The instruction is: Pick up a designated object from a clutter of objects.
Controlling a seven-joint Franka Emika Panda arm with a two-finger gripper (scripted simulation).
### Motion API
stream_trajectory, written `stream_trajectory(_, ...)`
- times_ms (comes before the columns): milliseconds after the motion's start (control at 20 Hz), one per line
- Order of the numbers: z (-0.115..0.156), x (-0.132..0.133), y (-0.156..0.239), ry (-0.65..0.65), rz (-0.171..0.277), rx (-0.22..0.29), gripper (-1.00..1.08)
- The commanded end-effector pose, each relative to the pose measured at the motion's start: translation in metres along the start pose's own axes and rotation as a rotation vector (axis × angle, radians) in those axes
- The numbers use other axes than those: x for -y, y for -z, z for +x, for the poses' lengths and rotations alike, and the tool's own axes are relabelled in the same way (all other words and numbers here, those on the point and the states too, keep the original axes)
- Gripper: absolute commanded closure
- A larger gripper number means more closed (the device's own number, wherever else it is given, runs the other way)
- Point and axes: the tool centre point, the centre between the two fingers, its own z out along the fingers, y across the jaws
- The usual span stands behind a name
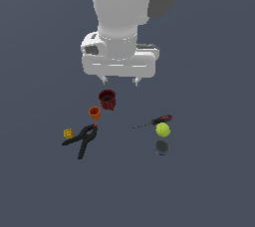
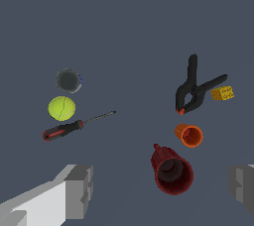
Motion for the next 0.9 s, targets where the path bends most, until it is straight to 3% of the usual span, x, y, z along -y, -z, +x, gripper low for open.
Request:
stream_trajectory(0, 0.000, 0.000, 0.000, 0.000, 0.000, 0.000, -0.92)
stream_trajectory(500, -0.008, 0.021, 0.004, 0.039, -0.012, 0.015, -0.92)
stream_trajectory(850, -0.006, 0.016, -0.002, 0.041, -0.011, 0.014, -0.92)
